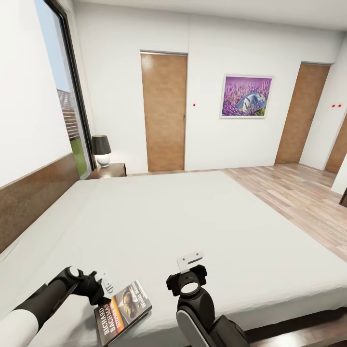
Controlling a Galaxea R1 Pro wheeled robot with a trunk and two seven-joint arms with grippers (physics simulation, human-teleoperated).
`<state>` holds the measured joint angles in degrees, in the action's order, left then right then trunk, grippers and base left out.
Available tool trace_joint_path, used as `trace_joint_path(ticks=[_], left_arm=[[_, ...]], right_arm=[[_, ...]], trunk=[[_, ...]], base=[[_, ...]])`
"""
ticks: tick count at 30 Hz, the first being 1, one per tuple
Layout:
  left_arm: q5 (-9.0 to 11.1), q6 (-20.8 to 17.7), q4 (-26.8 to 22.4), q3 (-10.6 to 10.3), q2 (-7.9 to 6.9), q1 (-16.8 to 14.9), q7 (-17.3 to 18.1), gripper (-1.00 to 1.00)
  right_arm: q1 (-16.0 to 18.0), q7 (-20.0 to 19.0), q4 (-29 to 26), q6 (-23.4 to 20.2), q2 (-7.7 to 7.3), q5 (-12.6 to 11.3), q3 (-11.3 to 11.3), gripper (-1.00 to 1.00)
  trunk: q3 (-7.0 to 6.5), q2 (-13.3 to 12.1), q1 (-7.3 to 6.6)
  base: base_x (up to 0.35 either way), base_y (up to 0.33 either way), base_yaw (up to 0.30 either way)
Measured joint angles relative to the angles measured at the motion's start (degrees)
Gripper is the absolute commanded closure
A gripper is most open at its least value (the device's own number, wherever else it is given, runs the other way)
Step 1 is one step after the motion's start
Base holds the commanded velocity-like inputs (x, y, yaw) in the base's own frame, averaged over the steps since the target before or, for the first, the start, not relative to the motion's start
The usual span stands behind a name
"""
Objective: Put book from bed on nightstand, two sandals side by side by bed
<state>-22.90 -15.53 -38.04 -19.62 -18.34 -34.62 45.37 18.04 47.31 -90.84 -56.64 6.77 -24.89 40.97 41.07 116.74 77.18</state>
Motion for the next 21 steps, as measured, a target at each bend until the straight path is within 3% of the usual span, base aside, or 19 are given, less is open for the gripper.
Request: trace_joint_path(ticks=[21], left_arm=[[0.25,0.54,0.31,-0.02,-0.84,-0.01,1.54,-1.0]], right_arm=[[0.0,0.0,0.09,0.0,-0.02,0.0,-0.04,-1.0]], trunk=[[0.0,0.0,0.0]], base=[[0.0,0.0,0.0]])
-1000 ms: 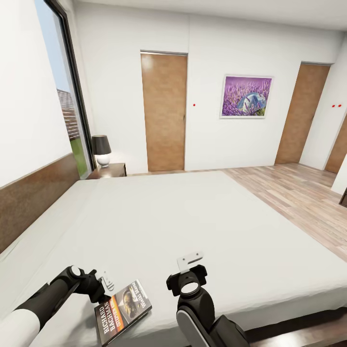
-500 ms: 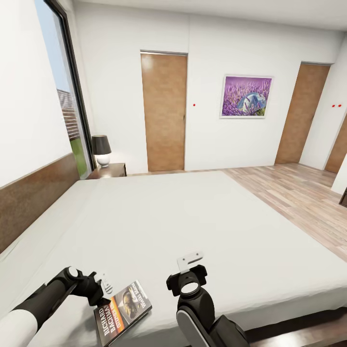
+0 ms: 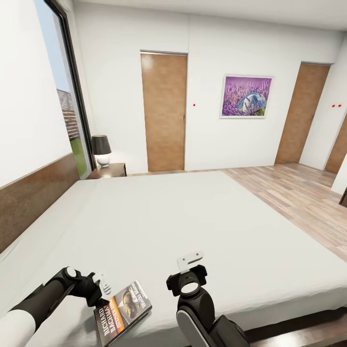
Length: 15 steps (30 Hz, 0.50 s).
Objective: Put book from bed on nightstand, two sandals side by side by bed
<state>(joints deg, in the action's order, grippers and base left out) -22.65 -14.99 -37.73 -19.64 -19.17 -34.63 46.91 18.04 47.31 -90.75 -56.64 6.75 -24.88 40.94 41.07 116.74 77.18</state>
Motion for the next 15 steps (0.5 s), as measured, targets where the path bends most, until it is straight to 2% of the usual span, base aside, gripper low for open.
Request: trace_joint_path(ticks=[15], left_arm=[[-0.25,0.23,-0.01,0.03,-0.1,0.01,0.29,-1.0]], right_arm=[[0.0,0.0,0.05,0.0,0.01,0.01,-0.01,-1.0]], trunk=[[0.0,0.0,0.0]], base=[[0.0,0.0,0.0]])
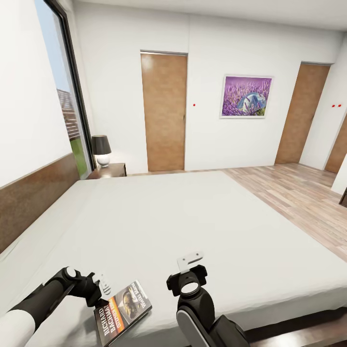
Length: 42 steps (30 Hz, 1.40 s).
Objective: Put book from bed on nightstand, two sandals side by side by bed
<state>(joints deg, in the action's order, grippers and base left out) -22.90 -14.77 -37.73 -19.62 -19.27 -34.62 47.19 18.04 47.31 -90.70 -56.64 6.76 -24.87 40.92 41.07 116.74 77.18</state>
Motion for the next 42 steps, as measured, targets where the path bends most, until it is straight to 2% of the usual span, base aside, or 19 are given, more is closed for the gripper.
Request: trace_joint_path(ticks=[42], left_arm=[[-0.3,0.2,-0.14,-0.2,-0.08,0.03,0.6,-1.0]], right_arm=[[0.0,0.0,-0.03,0.0,-0.01,0.06,0.01,-1.0]], trunk=[[0.0,0.0,0.0]], base=[[0.0,0.0,0.0]])
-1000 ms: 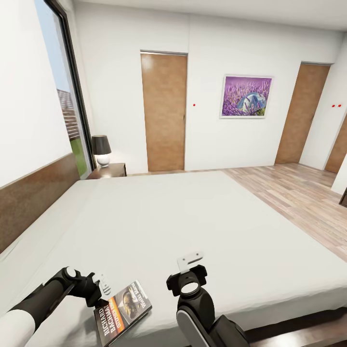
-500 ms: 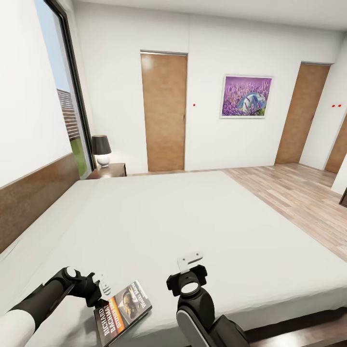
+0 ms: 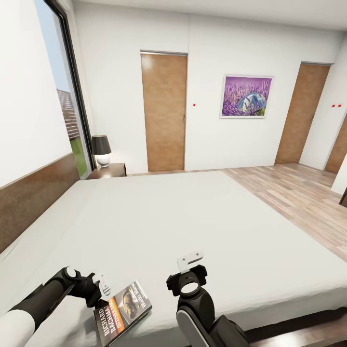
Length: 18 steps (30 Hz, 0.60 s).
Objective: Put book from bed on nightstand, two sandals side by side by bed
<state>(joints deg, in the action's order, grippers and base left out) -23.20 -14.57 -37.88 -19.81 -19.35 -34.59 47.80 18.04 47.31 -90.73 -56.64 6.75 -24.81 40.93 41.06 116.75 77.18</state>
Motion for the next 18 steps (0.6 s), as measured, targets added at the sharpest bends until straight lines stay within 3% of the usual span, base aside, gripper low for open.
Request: trace_joint_path(ticks=[18], left_arm=[[-0.43,1.08,0.07,-0.22,-0.16,-0.01,1.85,-1.0]], right_arm=[[0.0,0.0,0.06,0.0,0.0,-0.04,0.0,-1.0]], trunk=[[0.0,0.0,0.0]], base=[[0.0,0.0,0.0]])
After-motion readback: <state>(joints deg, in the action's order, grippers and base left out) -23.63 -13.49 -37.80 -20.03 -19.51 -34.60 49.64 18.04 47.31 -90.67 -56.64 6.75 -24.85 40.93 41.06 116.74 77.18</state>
